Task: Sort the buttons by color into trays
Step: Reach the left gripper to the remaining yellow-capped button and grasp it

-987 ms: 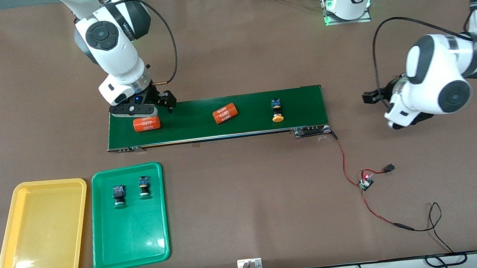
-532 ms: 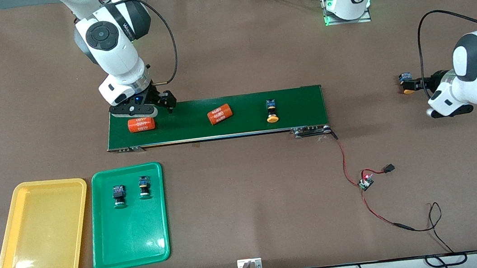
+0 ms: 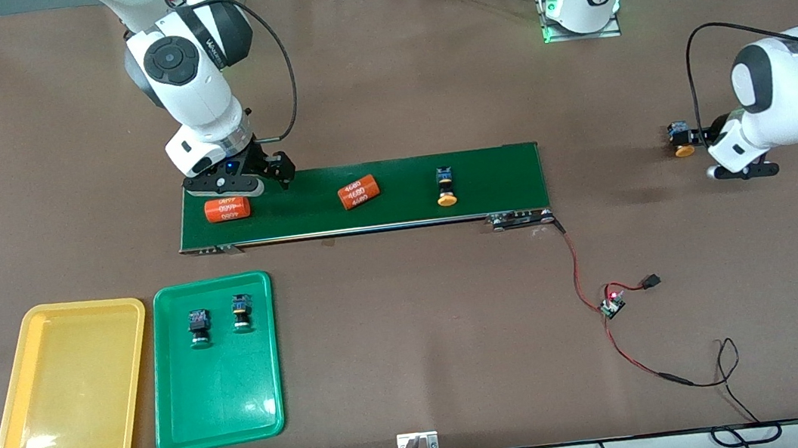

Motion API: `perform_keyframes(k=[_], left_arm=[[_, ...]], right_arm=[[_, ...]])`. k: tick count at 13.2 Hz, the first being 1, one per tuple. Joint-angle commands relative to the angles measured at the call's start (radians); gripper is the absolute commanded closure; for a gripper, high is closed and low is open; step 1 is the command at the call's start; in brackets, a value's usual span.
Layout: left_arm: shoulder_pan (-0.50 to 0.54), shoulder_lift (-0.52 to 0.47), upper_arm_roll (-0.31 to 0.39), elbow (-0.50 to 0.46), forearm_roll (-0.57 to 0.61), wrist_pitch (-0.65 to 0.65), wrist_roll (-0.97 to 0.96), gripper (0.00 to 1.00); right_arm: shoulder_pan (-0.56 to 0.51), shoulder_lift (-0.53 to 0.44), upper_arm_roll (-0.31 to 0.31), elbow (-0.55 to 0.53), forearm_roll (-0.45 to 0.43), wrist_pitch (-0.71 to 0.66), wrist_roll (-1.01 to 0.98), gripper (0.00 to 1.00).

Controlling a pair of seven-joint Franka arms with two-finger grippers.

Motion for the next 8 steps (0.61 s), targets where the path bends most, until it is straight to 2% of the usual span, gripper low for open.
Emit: perform_keyframes(k=[1,3,5,7,8], left_arm=[[0.003,-0.06,0.016,-0.166,0.022,0.223,0.024,0.0],[0.003,-0.041,0.018,-0.226,0.022,0.34,0.027,0.01],[0.008,-0.035,0.02,-0.232,0.022,0.345,0.027,0.14],[0.008,-0.035,0.02,-0.232,0.022,0.341,0.028,0.54],[0.008,-0.035,0.02,-0.232,0.022,0.339,0.028,0.65]], right_arm=[[-0.01,0.004,0.008,0.002,-0.018,0.008,0.013,0.0],[-0.01,0.004,0.009,0.002,-0.018,0.006,0.013,0.0],[-0.01,0.004,0.008,0.002,-0.018,0.008,0.013,0.0],[-0.01,0.004,0.009,0.002,-0.017,0.008,0.013,0.0],[-0.01,0.004,0.009,0.002,-0.017,0.008,0.018,0.0]])
